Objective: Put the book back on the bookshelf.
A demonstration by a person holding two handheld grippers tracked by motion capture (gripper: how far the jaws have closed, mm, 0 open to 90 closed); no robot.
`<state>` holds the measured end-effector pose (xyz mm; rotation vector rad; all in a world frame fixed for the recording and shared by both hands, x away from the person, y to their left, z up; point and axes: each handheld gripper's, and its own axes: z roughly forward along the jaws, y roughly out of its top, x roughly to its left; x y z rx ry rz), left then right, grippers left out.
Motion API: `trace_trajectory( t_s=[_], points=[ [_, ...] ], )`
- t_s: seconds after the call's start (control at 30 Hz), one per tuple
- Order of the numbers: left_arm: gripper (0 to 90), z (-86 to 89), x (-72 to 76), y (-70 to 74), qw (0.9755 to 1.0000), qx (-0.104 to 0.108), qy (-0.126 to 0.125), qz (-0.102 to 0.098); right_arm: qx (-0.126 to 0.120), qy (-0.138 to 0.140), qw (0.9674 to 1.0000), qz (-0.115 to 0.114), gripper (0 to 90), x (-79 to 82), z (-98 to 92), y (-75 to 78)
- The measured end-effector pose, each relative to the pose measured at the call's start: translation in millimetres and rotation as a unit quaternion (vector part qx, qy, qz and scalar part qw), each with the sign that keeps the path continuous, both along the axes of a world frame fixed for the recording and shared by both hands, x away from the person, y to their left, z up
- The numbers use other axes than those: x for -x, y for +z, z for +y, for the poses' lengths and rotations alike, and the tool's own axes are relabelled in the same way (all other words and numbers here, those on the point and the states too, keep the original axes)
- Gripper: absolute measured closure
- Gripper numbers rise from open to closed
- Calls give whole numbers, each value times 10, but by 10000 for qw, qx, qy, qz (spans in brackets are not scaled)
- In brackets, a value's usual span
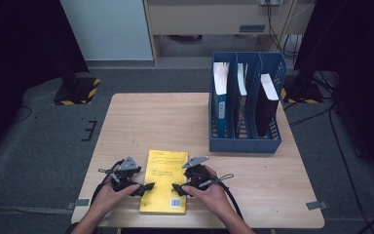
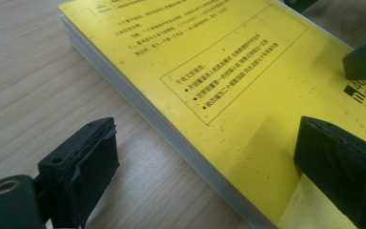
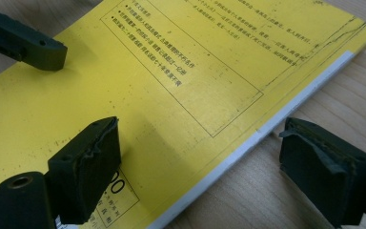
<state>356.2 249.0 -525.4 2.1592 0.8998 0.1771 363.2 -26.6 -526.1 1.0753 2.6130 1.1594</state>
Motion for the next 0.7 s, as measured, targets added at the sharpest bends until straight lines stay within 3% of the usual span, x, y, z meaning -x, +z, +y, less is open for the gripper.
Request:
trace_trajectory(
  t_s=[0.23, 0.5, 0.7],
  points=[
    [76, -35, -3, -32, 9997, 104, -65, 190, -69, -53, 9999, 74, 115, 4, 15, -17],
    [108, -65, -13, -36, 9995, 169, -179, 180, -18, 5, 10000, 55, 71, 33, 47, -27],
    [142, -39, -37, -30, 9991, 302, -118, 258, -18, -23, 10000, 18, 67, 44, 56, -32]
  ],
)
